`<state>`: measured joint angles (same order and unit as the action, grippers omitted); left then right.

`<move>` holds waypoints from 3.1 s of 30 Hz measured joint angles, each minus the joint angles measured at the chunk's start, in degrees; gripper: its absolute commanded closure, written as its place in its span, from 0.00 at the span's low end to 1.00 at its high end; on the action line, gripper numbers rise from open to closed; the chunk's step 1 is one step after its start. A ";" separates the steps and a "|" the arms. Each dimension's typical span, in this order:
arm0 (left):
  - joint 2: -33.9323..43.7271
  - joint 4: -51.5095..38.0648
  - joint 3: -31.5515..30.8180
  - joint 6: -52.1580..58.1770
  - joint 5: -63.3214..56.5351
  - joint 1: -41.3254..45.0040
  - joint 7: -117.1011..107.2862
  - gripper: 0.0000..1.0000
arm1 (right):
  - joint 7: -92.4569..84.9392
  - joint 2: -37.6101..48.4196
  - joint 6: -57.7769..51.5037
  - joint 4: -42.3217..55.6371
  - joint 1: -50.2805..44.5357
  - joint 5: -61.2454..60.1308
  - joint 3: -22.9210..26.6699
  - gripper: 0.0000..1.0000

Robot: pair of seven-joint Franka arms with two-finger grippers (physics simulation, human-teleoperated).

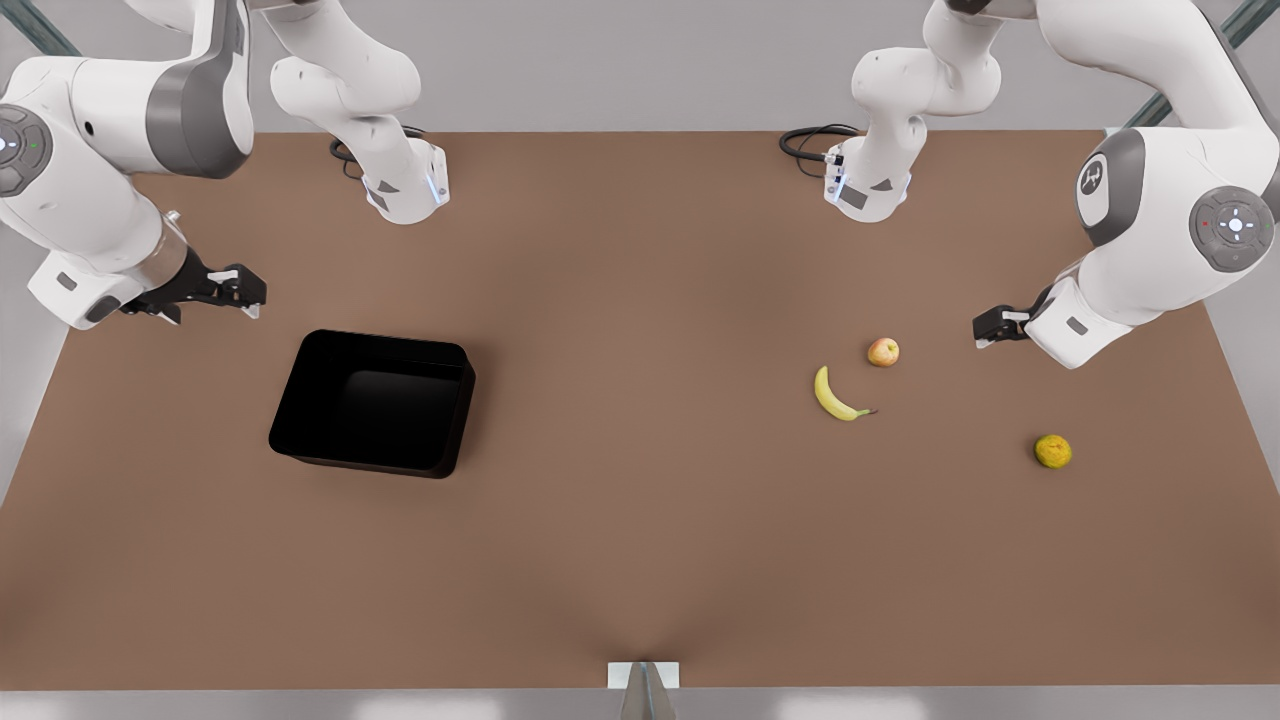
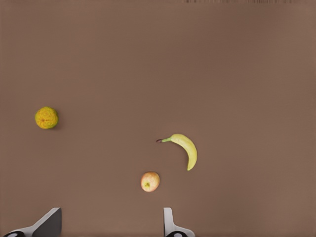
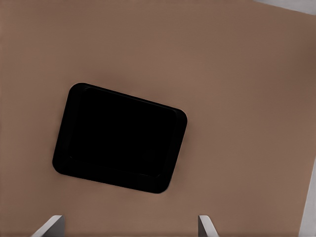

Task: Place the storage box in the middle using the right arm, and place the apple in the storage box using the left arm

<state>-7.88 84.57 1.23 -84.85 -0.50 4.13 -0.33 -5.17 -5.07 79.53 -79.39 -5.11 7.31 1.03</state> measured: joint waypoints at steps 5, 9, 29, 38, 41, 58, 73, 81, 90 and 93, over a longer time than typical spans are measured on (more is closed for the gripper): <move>0.14 -0.07 0.00 0.31 0.01 0.00 -0.22 0.00 | -0.31 -1.20 0.04 -4.18 0.17 0.42 0.24 0.00; 0.05 -0.06 0.00 0.56 0.03 0.00 -0.33 0.00 | -0.33 -3.81 10.11 -20.87 1.31 1.23 3.59 0.00; -0.44 0.01 0.00 2.99 0.09 0.10 -0.58 0.00 | 0.15 -15.09 50.20 -42.82 1.32 -9.67 13.89 0.35; -0.43 0.00 -0.01 3.58 0.17 0.15 -0.61 0.00 | -0.52 -18.05 50.53 -40.65 1.80 -10.47 13.86 0.79; -0.44 0.00 -0.07 3.70 0.18 0.14 -0.61 0.00 | -0.65 -17.76 49.85 -40.19 1.71 -10.51 13.82 0.79; -0.44 0.00 -0.21 3.92 0.18 0.17 -0.65 0.00 | -2.53 -22.49 37.70 -8.16 -15.38 -18.36 10.47 0.79; -0.87 0.10 -0.25 4.42 0.17 0.27 -0.72 0.00 | 4.27 -42.71 39.72 11.34 -29.00 -23.95 8.67 0.79; 1.57 8.31 -0.96 3.86 0.19 4.80 -2.56 0.00 | 6.92 -43.84 41.89 11.41 -29.17 -23.89 8.63 0.00; -0.09 36.33 3.17 -19.55 0.33 5.68 -4.14 0.00 | 8.79 -27.52 29.13 8.80 -19.96 -22.75 13.18 0.00; -0.67 41.88 4.07 -26.95 0.46 6.26 -4.12 0.00 | 8.30 -10.86 19.95 0.46 -12.14 -16.31 14.14 0.00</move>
<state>-8.55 126.45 5.30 -111.81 -0.04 10.40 -4.45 3.12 -15.93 99.48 -78.93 -17.25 -9.00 15.18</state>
